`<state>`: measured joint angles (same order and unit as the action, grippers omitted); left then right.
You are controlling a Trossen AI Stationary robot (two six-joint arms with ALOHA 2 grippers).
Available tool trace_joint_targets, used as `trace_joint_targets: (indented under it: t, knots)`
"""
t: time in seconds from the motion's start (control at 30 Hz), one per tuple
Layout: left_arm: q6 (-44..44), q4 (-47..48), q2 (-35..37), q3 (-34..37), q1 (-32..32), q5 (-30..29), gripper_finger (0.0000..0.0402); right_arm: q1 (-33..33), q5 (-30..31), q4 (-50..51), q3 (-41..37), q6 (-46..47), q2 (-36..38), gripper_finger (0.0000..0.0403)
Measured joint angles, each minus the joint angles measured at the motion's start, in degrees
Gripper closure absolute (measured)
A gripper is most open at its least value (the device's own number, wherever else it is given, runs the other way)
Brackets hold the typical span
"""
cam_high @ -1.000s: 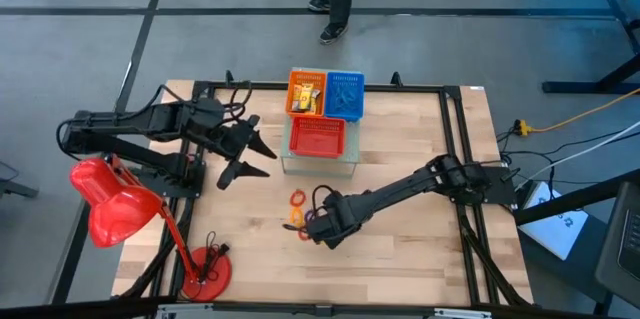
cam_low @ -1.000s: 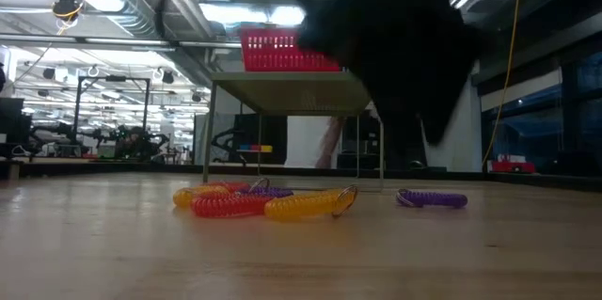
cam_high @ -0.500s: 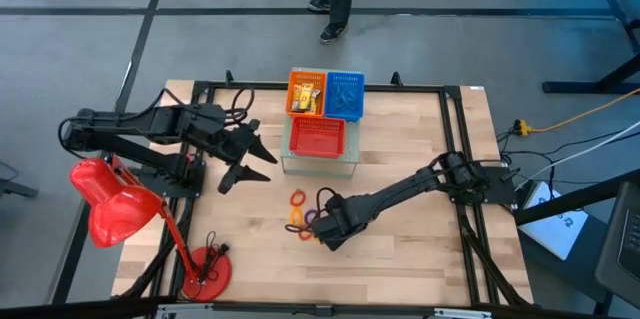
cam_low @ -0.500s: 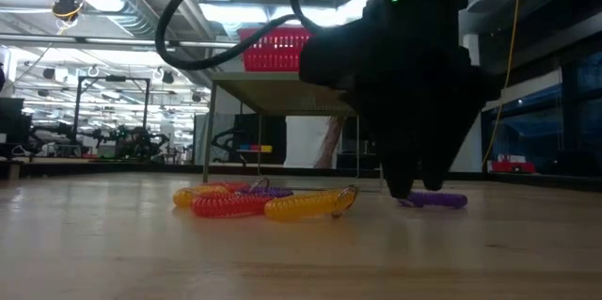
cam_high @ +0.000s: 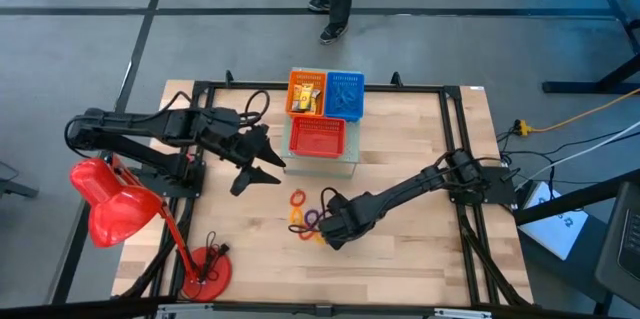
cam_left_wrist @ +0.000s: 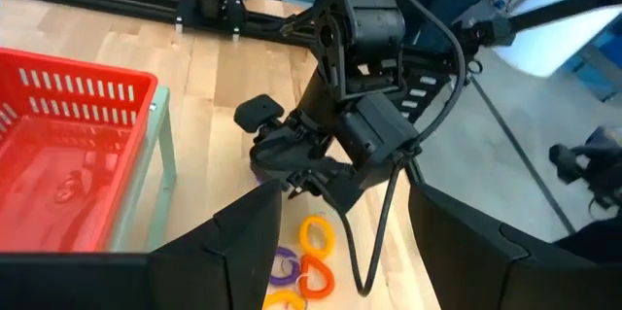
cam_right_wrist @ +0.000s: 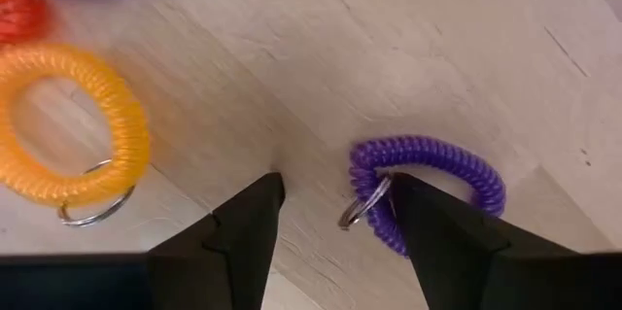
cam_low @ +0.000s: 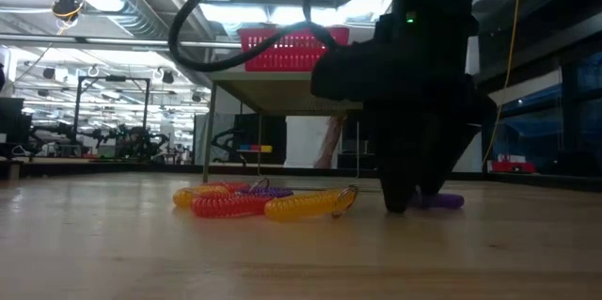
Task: Pick & Place Office Desk Supplies
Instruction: Put the violet spring keychain into the red bin
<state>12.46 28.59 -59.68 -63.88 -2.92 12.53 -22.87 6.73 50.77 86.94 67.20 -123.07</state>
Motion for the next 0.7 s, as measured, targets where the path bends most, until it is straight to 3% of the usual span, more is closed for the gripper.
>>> trace_joint_targets:
  t: [0.3, 0.7]
  knots:
    - [1.1, -3.1, -2.6, 0.0, 0.1, 0.1, 0.0181, -0.7, 2.8, -2.3, -1.8, 4.1, 1.7, 0.0233]
    - [1.4, 0.2, 0.8, 0.0, -0.2, 0.6, 0.0192, -2.5, 3.2, -5.4, 0.3, 10.4, 3.9, 0.0389]
